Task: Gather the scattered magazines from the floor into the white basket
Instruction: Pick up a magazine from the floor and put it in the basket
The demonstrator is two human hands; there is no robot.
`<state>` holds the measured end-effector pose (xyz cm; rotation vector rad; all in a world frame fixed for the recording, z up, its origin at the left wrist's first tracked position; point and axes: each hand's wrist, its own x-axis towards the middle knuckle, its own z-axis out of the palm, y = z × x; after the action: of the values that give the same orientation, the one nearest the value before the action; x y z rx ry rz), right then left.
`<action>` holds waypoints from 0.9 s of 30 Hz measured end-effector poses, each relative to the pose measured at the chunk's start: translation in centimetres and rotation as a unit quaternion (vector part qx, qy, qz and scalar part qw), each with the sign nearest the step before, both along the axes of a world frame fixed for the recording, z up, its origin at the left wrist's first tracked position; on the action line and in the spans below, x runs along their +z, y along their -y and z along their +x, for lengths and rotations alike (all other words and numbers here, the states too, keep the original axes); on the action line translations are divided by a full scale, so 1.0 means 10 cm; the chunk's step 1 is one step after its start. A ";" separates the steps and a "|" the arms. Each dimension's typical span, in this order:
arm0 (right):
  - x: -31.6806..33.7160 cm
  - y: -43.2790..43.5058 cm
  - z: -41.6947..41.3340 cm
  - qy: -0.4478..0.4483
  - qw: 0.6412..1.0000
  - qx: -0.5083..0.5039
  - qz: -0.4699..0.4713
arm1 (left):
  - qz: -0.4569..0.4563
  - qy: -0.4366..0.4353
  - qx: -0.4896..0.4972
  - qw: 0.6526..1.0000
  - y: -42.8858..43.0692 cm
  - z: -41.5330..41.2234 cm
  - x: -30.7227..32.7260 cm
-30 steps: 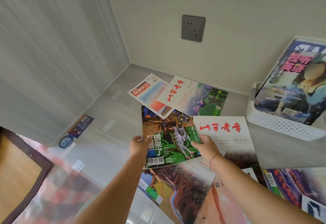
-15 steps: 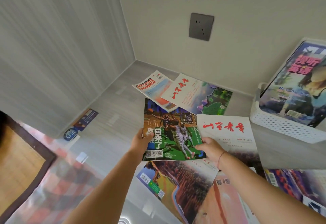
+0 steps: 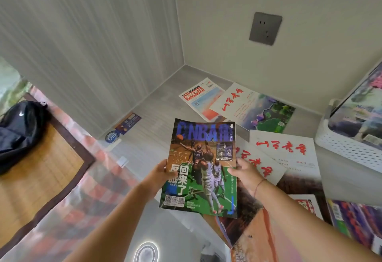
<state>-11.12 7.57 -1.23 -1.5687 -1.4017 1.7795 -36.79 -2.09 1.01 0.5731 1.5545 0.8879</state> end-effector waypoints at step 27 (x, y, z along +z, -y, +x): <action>1.71 -1.00 3.08 0.183 0.879 -0.330 0.292 | 0.239 -0.066 -0.156 0.956 -2.65 3.04 1.36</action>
<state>19.63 17.59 15.85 -1.7697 -1.1733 0.6075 -6.36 24.41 14.60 1.2120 1.3137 0.9982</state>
